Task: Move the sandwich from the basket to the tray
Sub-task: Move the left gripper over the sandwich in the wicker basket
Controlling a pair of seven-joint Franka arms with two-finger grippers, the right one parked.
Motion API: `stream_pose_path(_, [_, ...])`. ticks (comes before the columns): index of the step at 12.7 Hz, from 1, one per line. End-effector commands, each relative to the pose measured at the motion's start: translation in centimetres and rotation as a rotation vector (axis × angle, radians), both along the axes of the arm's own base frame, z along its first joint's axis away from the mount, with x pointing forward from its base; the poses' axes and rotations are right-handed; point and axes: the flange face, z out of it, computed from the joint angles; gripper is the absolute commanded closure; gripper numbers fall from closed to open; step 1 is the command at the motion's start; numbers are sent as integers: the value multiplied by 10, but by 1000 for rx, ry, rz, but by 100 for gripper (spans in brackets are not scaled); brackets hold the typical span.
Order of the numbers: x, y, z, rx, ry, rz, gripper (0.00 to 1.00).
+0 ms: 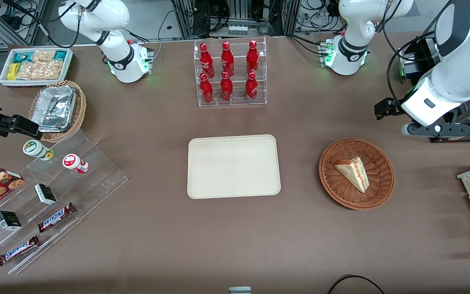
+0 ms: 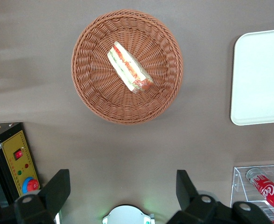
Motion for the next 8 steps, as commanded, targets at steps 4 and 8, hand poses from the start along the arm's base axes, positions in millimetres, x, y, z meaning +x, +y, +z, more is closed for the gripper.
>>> stream_pose_path(4, [1,-1,-6,-17,5,-21,0])
stream_pose_path(8, [5,-1,-53,-26,-17,-17,0])
